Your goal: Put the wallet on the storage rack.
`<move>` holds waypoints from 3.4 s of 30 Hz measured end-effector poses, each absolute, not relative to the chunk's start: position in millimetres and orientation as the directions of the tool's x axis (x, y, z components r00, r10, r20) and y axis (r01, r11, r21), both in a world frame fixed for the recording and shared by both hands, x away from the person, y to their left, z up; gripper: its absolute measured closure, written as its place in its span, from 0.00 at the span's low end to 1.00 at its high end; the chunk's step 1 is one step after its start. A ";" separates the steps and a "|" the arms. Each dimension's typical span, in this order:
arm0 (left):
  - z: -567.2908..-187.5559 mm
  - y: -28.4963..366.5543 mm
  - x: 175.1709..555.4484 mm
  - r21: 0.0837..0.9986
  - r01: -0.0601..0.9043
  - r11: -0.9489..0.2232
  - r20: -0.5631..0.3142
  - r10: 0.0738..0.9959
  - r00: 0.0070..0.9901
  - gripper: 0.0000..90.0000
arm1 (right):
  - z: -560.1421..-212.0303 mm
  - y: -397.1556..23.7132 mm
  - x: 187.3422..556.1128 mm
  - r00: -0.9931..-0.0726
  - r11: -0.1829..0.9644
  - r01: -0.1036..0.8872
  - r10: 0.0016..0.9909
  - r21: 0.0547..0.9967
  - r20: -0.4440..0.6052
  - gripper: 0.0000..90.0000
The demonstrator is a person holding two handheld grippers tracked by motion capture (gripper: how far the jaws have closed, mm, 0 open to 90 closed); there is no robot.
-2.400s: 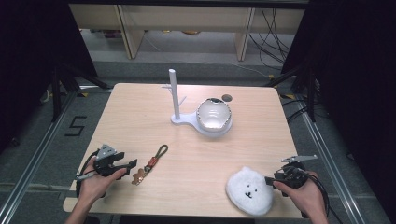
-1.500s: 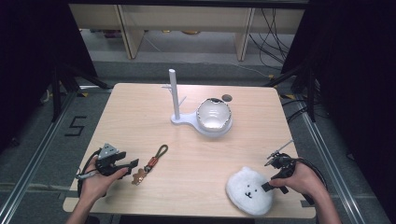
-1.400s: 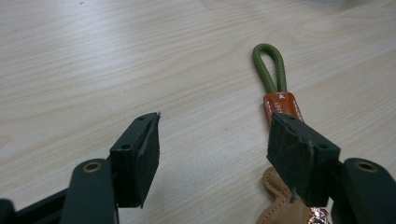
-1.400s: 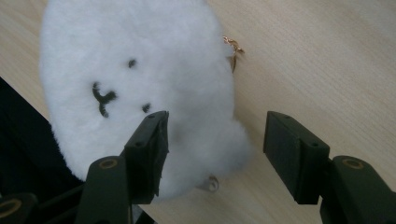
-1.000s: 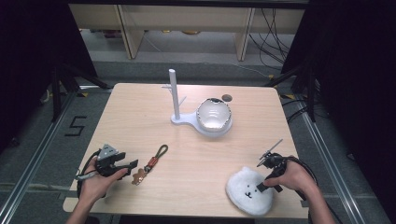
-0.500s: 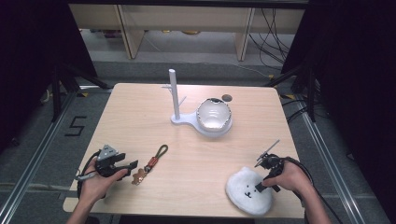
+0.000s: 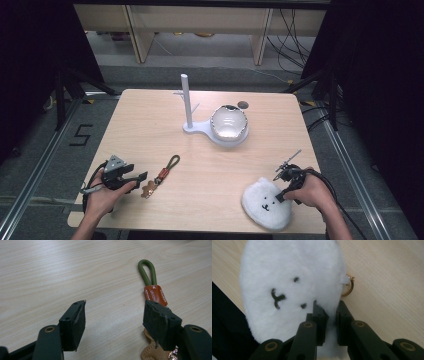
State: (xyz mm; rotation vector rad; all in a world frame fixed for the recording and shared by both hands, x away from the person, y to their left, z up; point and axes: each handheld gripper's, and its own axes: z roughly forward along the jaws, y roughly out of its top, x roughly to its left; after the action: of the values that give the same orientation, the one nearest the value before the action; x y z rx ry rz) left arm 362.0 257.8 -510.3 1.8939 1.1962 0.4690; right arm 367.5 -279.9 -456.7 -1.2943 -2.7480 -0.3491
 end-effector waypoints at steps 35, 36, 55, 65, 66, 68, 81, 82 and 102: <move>-509.5 258.8 362.1 0.813 0.552 -0.185 -0.110 0.883 0.457 0.38 | -390.6 -281.1 370.2 -0.602 0.562 0.764 0.797 0.317 0.041 0.91; -509.9 259.0 362.4 0.813 0.553 -0.182 -0.113 0.883 0.456 0.38 | -388.5 -283.0 372.5 -0.617 0.578 0.749 0.787 0.324 0.022 0.91; -510.3 262.7 362.0 0.814 0.554 -0.176 -0.112 0.888 0.446 0.38 | -379.1 -280.8 382.7 -0.602 0.559 0.743 0.799 0.368 0.003 0.91; -510.6 262.8 362.0 0.813 0.555 -0.176 -0.111 0.888 0.445 0.38 | -374.8 -281.3 385.7 -0.592 0.535 0.730 0.806 0.426 0.002 0.91; -510.8 262.5 361.9 0.812 0.557 -0.175 -0.112 0.890 0.443 0.38 | -374.5 -280.3 385.6 -0.580 0.521 0.734 0.815 0.435 0.003 0.91; -510.6 262.6 361.7 0.810 0.559 -0.177 -0.110 0.890 0.442 0.38 | -374.4 -281.5 387.6 -0.593 0.533 0.721 0.805 0.444 -0.004 0.91; -511.0 262.4 361.7 0.813 0.556 -0.172 -0.114 0.889 0.443 0.38 | -372.9 -280.3 389.0 -0.568 0.498 0.721 0.823 0.482 -0.001 0.91; -511.0 262.6 361.6 0.812 0.557 -0.173 -0.113 0.890 0.442 0.38 | -372.4 -280.9 389.7 -0.575 0.508 0.711 0.818 0.486 -0.012 0.91; -511.1 263.6 361.6 0.812 0.557 -0.173 -0.113 0.890 0.441 0.38 | -367.9 -276.5 396.8 -0.558 0.475 0.688 0.830 0.548 -0.019 0.91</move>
State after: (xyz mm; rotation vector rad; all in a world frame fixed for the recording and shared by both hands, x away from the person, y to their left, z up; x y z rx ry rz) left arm 361.6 263.6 -511.1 1.8556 1.2283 0.5009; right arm 396.8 -276.5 -367.9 -1.5514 -2.9332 -0.8598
